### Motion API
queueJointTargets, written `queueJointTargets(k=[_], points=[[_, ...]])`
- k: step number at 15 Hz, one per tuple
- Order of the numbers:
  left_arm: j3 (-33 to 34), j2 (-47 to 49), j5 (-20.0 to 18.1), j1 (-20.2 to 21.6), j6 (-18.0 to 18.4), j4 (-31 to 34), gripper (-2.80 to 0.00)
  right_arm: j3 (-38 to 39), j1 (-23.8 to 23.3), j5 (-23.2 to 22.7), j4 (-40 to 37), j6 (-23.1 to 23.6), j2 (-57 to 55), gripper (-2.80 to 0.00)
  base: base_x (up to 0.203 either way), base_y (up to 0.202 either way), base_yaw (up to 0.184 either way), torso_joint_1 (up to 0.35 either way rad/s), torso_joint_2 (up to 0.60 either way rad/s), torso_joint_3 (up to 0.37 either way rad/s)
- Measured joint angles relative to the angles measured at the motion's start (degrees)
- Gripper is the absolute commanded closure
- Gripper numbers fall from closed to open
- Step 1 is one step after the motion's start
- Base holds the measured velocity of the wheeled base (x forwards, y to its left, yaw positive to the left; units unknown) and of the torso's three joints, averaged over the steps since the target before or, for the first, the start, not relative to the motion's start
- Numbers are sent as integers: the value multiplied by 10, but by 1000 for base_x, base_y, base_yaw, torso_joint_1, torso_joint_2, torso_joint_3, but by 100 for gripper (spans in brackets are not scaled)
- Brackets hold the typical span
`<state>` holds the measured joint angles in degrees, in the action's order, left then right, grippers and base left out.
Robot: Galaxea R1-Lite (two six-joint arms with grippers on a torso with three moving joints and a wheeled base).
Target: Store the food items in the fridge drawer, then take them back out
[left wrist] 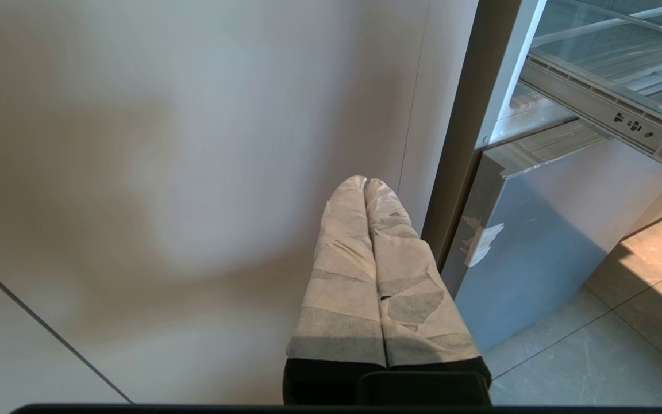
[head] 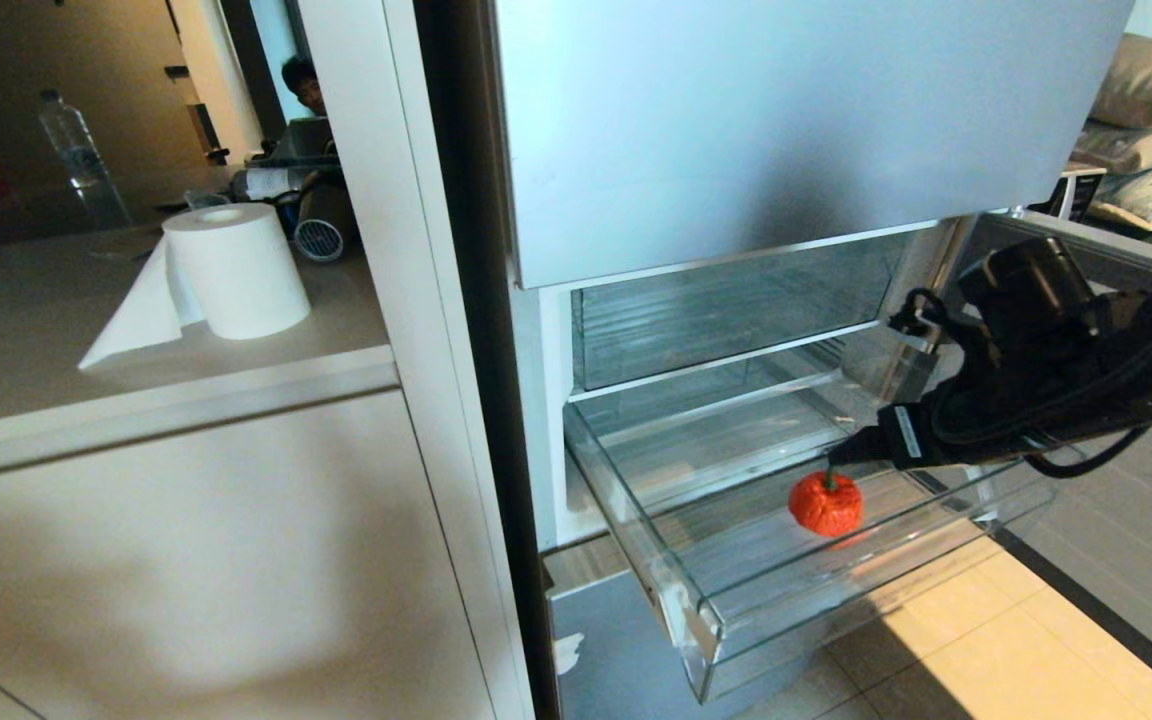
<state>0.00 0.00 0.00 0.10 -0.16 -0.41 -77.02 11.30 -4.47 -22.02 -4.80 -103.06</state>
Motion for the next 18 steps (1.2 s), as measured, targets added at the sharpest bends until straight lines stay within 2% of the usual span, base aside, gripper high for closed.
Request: queueJointTargets(k=[5,9,18], points=[[0,0,0,0,0,0,0,-95,3,59,-5,8,-116,-280,0,0,0,0,0,0],[0,0,0,0,0,0,0,-132,10,67,-18,6,-174,-280,0,0,0,0,0,0],[0,0,0,0,0,0,0,-103,13,64,-15,-3,-199,-280,0,0,0,0,0,0]])
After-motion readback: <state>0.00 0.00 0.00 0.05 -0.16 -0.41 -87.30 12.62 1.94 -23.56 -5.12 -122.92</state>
